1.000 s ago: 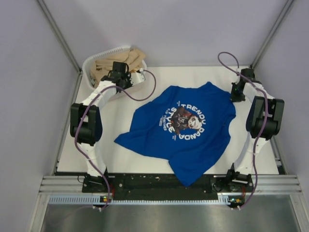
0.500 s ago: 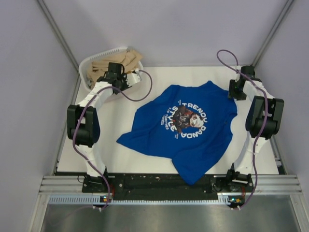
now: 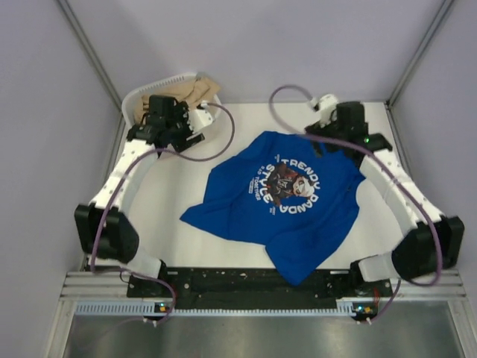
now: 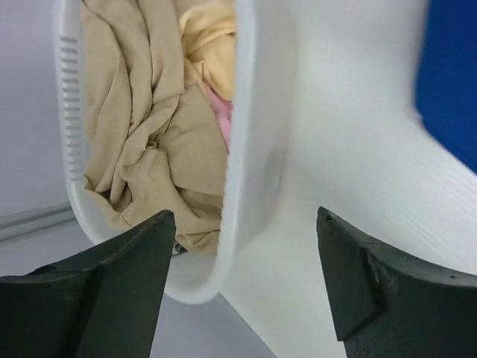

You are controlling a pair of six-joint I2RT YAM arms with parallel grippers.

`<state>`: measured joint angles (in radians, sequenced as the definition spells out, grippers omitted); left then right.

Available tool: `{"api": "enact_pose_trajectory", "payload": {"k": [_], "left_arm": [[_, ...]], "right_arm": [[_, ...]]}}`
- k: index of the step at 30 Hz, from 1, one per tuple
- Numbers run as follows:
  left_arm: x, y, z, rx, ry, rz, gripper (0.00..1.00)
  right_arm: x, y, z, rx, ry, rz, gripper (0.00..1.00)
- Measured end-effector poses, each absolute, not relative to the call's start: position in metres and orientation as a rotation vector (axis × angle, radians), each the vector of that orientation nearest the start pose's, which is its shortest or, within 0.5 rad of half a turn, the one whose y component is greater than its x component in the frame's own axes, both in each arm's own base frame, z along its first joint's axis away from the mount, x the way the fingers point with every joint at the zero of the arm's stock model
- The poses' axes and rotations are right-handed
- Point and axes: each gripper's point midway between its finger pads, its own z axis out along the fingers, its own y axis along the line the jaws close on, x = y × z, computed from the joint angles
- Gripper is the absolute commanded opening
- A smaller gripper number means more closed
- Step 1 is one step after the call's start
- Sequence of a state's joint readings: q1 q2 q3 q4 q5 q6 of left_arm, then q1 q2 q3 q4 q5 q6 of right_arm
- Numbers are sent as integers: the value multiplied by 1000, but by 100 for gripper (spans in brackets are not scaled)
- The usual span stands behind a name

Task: Fold and stack the t-shirts
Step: Flatten out the tshirt

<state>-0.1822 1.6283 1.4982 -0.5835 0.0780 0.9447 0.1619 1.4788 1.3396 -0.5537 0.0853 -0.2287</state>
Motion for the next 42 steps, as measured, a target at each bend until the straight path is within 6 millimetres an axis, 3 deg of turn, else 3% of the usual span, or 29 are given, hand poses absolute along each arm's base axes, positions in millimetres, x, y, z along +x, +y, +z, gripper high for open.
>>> {"api": "enact_pose_trajectory", "payload": {"k": [2,3,6,8,10,13,16,19,22,24,28,33,34,39,42], "left_arm": [[422,-77,247,1294,1837,239,76],[402,-82,255,1322,1795,205,74],[348,-90,251,1430,1752,95,70],[321,-90,225,1518,1776,27,70],[302,-88,185,1596,1838,-41,70],[262,-78,105,1743,1980,-172,72],[222,-70,63,1857,2039,-274,72],[210,-69,45,1903,2033,-289,71],[214,-68,34,1910,2013,-246,68],[220,-67,28,1904,2012,-207,67],[239,-65,22,1867,2018,-127,54],[256,-70,21,1826,2012,-60,20],[257,-70,20,1817,2013,-50,2],[270,-69,19,1743,2021,23,0],[272,-62,20,1675,2088,70,0]], "right_arm": [[376,106,233,-713,2089,-34,82],[346,140,236,-913,2009,35,80],[263,186,217,-1351,1856,208,79],[215,194,191,-1583,1822,302,78],[183,195,166,-1747,1828,364,77],[132,191,117,-2050,1817,428,77],[86,179,71,-2328,1766,461,75],[56,162,39,-2498,1705,485,75],[43,160,18,-2555,1625,485,73],[42,170,14,-2550,1549,473,70],[43,195,12,-2499,1470,476,46],[34,216,12,-2463,1399,515,0],[37,220,13,-2453,1377,500,0],[44,223,14,-2386,1427,471,0],[83,212,22,-2243,1565,339,0]]}}
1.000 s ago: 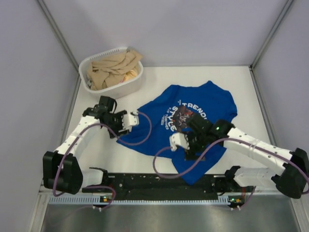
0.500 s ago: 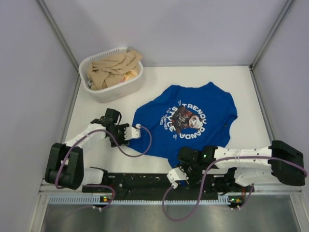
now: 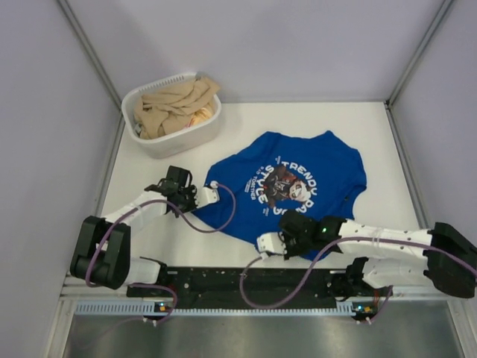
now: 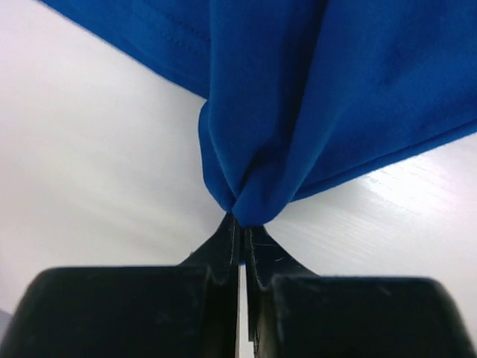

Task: Fold and stack the t-shirts
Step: Flatten out the tshirt

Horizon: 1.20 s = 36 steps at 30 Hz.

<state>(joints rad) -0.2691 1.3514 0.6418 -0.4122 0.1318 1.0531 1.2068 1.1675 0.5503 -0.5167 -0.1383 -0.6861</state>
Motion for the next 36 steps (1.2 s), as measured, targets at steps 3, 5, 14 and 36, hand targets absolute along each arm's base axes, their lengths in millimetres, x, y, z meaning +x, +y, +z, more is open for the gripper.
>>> {"api": "enact_pose_trajectory", "payload": {"k": [3,5,14,36], "left_arm": [[277,-56,29,1593,2159,112,0],[289,-57,48,1518,2178,135,0],[349,-78,268,1122,1889,214,0],[199,-54,521,867,1436,197,0]], "right_arm": [[142,191,50,-2013,1736,136,0],[180,180,87,-1829,1778,30,0],[265,131,318,-1158,1619,-269,0],[137,16,624,-600,1031,-218,0]]}}
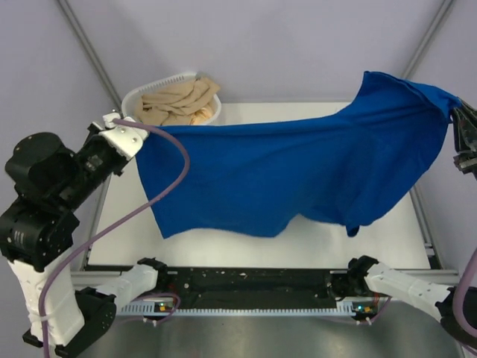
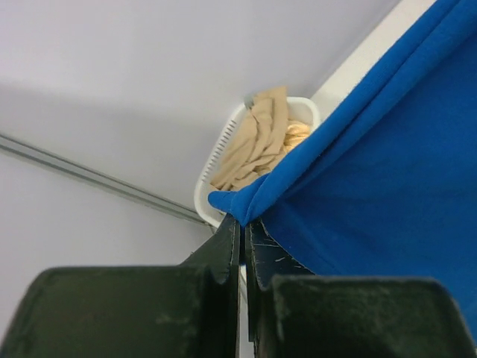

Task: Fold and stack the t-shirts
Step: Flatten out the tshirt, then fold the flattened tshirt in 1/3 of the way

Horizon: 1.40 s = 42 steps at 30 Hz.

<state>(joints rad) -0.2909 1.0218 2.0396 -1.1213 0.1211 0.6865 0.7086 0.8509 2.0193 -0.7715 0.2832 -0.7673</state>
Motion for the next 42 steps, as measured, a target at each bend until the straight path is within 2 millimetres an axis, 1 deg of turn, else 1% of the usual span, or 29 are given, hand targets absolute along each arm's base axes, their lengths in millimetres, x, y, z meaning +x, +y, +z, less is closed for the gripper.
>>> {"api": "enact_pose_trajectory", "payload": {"k": [2,3,5,7,8,9,10,11,12,13,14,15,16,17,18,19,21,24,27,29,31,33,35,37,39,41,42], "left_arm": [[208,-59,509,892,1475,176,0],[215,-62,502,903,1496,169,0],[235,-67,479,928,1561,156,0],[260,-72,450,956,1642,150,0],[270,-75,438,968,1676,148,0],[283,-78,422,984,1717,142,0],[296,-81,407,997,1755,136,0],[311,-85,390,1011,1792,127,0],[323,-89,373,1024,1828,120,0],[334,-92,355,1037,1864,112,0],[345,-94,332,1050,1906,106,0],[352,-96,315,1061,1939,103,0],[359,-96,292,1075,1982,101,0],[363,-97,277,1086,2012,99,0],[367,-97,259,1099,2048,95,0],[372,-97,243,1110,2080,94,0],[382,-97,219,1124,2129,96,0],[399,-99,185,1147,2194,96,0],[407,-101,153,1194,2252,85,0],[409,-101,134,1221,2288,78,0],[411,-100,122,1234,2310,80,0],[414,-99,118,1247,2309,99,0],[418,-97,120,1255,2294,120,0],[421,-94,121,1263,2283,153,0],[420,-90,118,1279,2288,176,0],[416,-86,111,1303,2300,189,0],[413,-84,106,1318,2309,190,0]], "right_arm": [[142,17,623,-604,1041,-237,0],[148,19,621,-609,1051,-257,0],[167,26,611,-622,1078,-320,0],[195,39,593,-662,1125,-390,0],[212,46,584,-680,1159,-425,0],[234,50,572,-695,1201,-457,0],[260,51,559,-702,1251,-481,0],[287,47,544,-698,1305,-498,0],[311,39,526,-687,1360,-511,0],[338,42,499,-710,1411,-492,0],[358,32,475,-711,1474,-505,0],[374,30,447,-731,1524,-492,0],[392,30,405,-774,1594,-462,0],[400,30,377,-805,1643,-437,0],[406,31,345,-843,1697,-403,0],[411,34,312,-887,1746,-355,0],[411,40,274,-957,1788,-277,0],[401,45,234,-1072,1780,-182,0],[388,47,212,-1163,1762,-153,0],[386,46,206,-1213,1746,-164,0],[385,40,203,-1256,1735,-196,0],[382,33,201,-1306,1732,-231,0],[375,31,196,-1368,1719,-251,0],[359,32,185,-1443,1717,-260,0],[342,34,169,-1528,1726,-272,0],[322,34,145,-1634,1746,-280,0],[310,30,129,-1693,1769,-283,0]]}}
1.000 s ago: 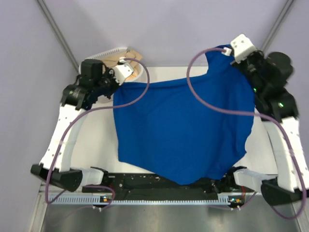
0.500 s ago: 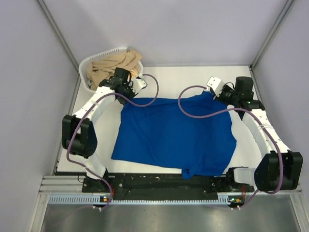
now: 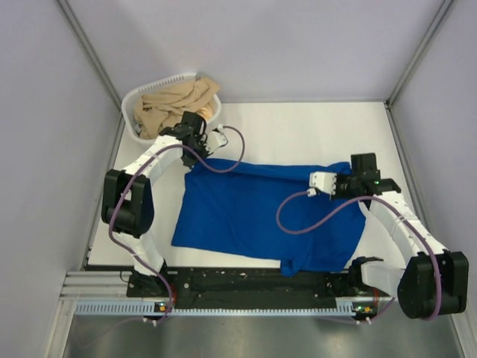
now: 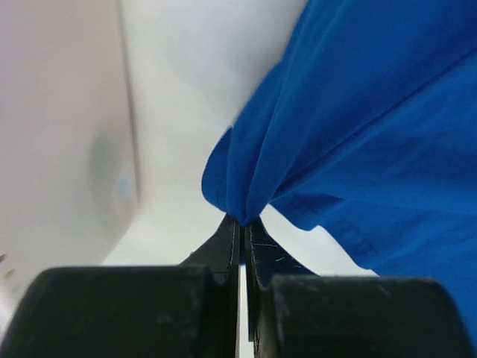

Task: Fold and stack the t-shirts
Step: Fold the flattened tshirt in 1/3 of the way

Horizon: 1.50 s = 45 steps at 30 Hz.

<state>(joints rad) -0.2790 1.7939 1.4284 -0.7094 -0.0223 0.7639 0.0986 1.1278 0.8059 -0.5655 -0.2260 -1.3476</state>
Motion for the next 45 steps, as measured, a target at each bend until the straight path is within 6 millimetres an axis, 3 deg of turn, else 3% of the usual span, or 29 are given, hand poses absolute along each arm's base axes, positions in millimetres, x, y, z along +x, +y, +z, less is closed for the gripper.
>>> {"api": "enact_pose_trajectory", "payload": {"k": [3,5,6,9,10,12,15,19,21,26,28,30,33,38,40,45], "left_arm": [[406,-81,90,1370,2347,182,2],[402,-81,81,1399,2365,165,9],[400,-81,77,1416,2372,158,15],[391,-79,68,1466,2393,143,35],[388,-78,67,1484,2400,141,40],[381,-74,65,1515,2416,139,54],[370,-72,63,1567,2436,110,75],[344,-75,68,1658,2458,-21,72],[335,-80,81,1670,2437,-76,61],[350,-97,127,1530,2338,-99,39],[362,-101,135,1446,2326,-85,40],[370,-102,134,1378,2338,-69,43],[380,-98,125,1273,2364,-20,47],[399,-86,108,1122,2411,34,54],[407,-83,101,1083,2420,44,56],[418,-81,70,1053,2470,36,55]], "right_arm": [[275,13,82,-1876,1848,-290,0],[258,3,63,-1982,1868,-291,1],[254,1,58,-2016,1865,-293,10],[249,-3,52,-2113,1824,-321,54],[248,-6,51,-2140,1815,-338,63],[245,-9,48,-2180,1803,-360,70],[244,-11,53,-2191,1775,-399,72],[248,-5,76,-2099,1745,-437,72],[260,8,97,-1948,1761,-391,72],[336,50,199,-1171,1837,-201,58],[365,58,230,-857,1884,-95,57],[388,61,244,-510,1939,24,58],[396,47,218,-115,2057,124,62],[393,-20,139,432,2242,104,68],[393,-33,116,512,2290,84,68],[395,-30,65,534,2430,94,66]]}}
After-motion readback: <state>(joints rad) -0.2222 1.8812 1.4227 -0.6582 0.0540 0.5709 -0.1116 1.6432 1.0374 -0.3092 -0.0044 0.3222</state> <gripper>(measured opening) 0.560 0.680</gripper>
